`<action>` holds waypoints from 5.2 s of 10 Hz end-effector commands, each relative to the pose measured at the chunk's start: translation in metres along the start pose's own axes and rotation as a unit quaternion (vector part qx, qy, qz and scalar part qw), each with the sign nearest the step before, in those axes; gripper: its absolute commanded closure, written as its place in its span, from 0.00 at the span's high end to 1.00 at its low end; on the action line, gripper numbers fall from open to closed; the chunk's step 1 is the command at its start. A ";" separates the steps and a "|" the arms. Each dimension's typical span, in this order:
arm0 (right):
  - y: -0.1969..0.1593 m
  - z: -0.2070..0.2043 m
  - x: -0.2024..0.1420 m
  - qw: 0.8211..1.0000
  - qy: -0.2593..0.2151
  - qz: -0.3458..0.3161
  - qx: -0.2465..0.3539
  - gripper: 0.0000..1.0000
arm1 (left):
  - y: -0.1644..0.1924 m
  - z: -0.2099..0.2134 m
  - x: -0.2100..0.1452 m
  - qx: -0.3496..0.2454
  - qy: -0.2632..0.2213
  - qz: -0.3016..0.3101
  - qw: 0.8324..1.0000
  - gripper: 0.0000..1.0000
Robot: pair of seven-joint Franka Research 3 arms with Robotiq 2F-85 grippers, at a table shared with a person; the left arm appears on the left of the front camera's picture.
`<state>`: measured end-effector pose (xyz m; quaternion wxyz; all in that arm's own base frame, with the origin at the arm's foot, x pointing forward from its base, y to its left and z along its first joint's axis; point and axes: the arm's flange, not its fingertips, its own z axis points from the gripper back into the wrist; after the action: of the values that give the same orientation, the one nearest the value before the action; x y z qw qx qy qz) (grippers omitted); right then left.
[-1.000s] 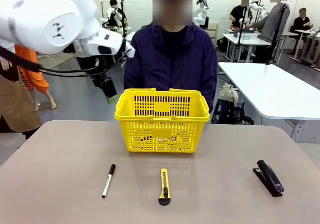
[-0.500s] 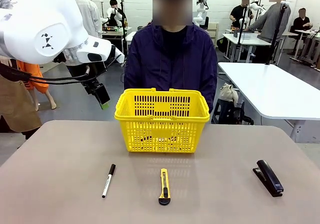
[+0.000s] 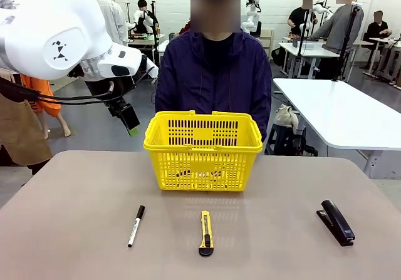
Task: Place the items the person wants into the basket.
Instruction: Pick up the item the person points to and place it in the Market Basket.
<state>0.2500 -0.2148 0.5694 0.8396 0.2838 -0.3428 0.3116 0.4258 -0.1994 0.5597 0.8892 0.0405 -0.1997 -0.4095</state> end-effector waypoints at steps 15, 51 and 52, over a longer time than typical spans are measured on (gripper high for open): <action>0.000 0.000 0.002 1.000 -0.017 0.005 0.008 1.00 | 0.201 0.072 -0.332 -0.235 -0.315 -0.059 0.918 1.00; 0.000 0.000 0.002 1.000 -0.017 0.005 0.008 1.00 | 0.008 0.128 -0.099 -0.168 -0.015 0.011 0.986 1.00; 0.000 0.000 0.002 1.000 -0.017 0.005 0.008 1.00 | -0.019 0.113 -0.078 -0.151 0.040 0.050 0.986 1.00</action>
<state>0.2492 -0.2140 0.5707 0.8402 0.2826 -0.3420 0.3119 0.3113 -0.1338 0.6412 0.8837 -0.0784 -0.1612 -0.4324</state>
